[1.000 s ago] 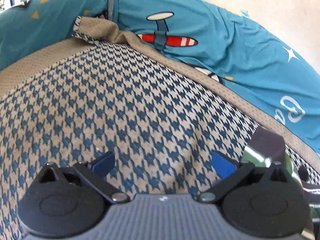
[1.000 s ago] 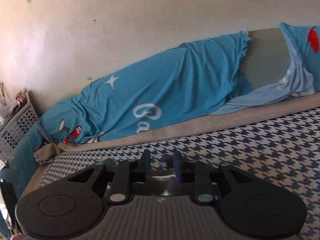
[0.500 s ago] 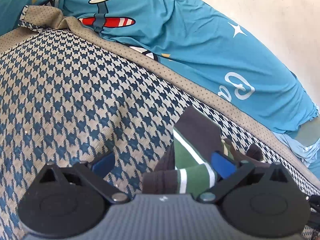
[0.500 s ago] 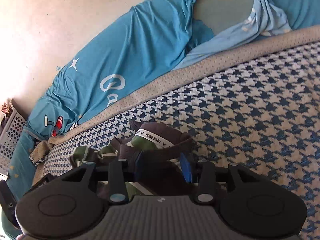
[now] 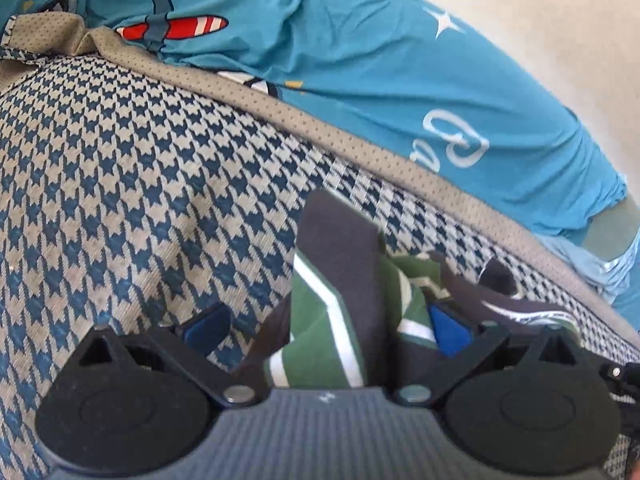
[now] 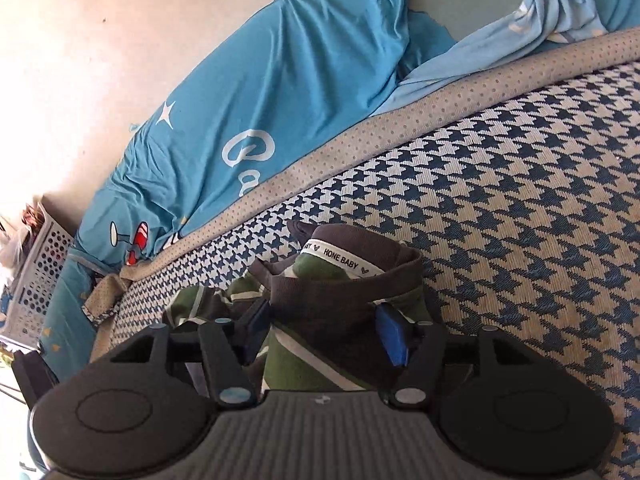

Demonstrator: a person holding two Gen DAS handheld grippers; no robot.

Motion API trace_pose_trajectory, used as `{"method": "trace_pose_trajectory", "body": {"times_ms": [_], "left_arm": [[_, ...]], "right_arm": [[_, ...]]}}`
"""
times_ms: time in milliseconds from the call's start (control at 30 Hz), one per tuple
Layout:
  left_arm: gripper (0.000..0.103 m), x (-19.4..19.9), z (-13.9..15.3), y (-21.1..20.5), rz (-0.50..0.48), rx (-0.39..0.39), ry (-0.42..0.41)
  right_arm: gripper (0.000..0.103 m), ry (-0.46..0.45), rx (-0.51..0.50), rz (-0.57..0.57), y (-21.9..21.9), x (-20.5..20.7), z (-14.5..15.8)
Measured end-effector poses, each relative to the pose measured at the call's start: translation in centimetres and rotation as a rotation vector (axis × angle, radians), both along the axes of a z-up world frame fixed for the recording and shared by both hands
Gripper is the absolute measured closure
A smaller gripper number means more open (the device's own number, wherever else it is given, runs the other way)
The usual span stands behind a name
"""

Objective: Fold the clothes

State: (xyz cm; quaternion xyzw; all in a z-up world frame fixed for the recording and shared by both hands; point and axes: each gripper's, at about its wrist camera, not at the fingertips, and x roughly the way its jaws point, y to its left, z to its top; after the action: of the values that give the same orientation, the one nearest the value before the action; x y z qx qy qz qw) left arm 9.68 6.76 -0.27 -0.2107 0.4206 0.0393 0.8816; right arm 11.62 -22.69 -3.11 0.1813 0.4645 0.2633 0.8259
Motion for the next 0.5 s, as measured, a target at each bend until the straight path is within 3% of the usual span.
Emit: {"method": "trace_pose_trajectory", "body": {"times_ms": [100,233,267,367,500], "left_arm": [[0.004,-0.1,0.0,-0.7,-0.032,0.025,-0.02],[0.032,-0.2,0.1,-1.2,-0.054,0.026,-0.044],[0.041,-0.2,0.2,-1.4,-0.057,0.032,-0.05],[0.056,-0.3,0.5,-1.5,-0.044,0.036,-0.069],[0.058,-0.6,1.6,-1.2,0.012,0.103,-0.119]], "right_arm": [[0.049,-0.056,-0.082,0.014,1.0,-0.5,-0.1],[0.081,-0.077,-0.131,0.005,1.4,-0.7,-0.5],[0.083,-0.081,-0.128,0.002,1.4,-0.7,-0.5],[0.09,-0.133,-0.111,0.003,1.8,-1.1,0.1],[0.091,-0.266,-0.035,0.035,2.4,-2.1,1.9]]}}
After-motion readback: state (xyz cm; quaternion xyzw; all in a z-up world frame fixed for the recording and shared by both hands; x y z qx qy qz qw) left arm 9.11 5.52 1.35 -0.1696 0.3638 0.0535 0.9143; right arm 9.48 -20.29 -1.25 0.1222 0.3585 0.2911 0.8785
